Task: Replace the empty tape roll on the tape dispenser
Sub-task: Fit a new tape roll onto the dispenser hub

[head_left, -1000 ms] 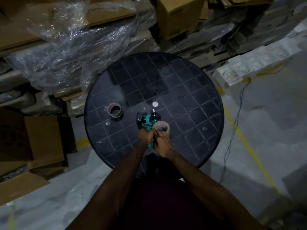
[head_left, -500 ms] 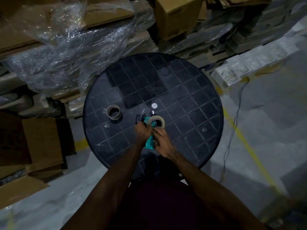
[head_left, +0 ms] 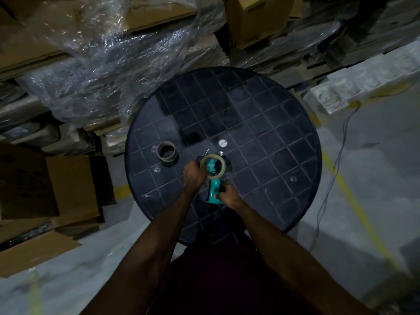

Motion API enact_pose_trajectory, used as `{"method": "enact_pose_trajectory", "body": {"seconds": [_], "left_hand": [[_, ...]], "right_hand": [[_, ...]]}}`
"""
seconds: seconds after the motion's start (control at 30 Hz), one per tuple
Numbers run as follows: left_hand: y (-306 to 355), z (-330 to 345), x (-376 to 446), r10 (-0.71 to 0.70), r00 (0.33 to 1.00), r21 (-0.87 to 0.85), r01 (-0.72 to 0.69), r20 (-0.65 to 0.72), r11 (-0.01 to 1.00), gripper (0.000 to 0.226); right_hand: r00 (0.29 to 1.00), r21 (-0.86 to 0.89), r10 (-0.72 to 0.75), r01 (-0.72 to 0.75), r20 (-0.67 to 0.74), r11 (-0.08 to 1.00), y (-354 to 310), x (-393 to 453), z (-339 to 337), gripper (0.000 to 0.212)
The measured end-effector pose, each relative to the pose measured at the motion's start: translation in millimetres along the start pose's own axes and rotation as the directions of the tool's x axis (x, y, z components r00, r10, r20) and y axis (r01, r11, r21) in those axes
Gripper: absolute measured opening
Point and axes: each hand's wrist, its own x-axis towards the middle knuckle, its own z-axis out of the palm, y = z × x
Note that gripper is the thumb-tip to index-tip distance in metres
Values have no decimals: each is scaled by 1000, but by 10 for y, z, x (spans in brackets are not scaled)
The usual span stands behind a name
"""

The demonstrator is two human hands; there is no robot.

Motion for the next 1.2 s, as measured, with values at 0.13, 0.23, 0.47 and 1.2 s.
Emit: {"method": "enact_pose_trajectory", "body": {"seconds": [0.13, 0.23, 0.47, 1.2], "left_hand": [[-67, -32, 27, 26, 1000, -1, -26, 13, 1000, 29], [-129, -30, 67, 14, 999, -19, -14, 33, 1000, 32], [-77, -143, 30, 37, 997, -27, -35, 69, 999, 22], [95, 73, 173, 39, 978, 39, -48, 205, 998, 21]], "right_hand": [[995, 105, 90, -94, 42, 990, 1, 171, 272, 51], [991, 97, 87, -97, 106, 991, -146, 124, 414, 49], [972, 31, 88, -97, 217, 995, -208, 112, 528, 61], [949, 342, 62, 50, -309, 938, -337, 394, -394, 22]]}}
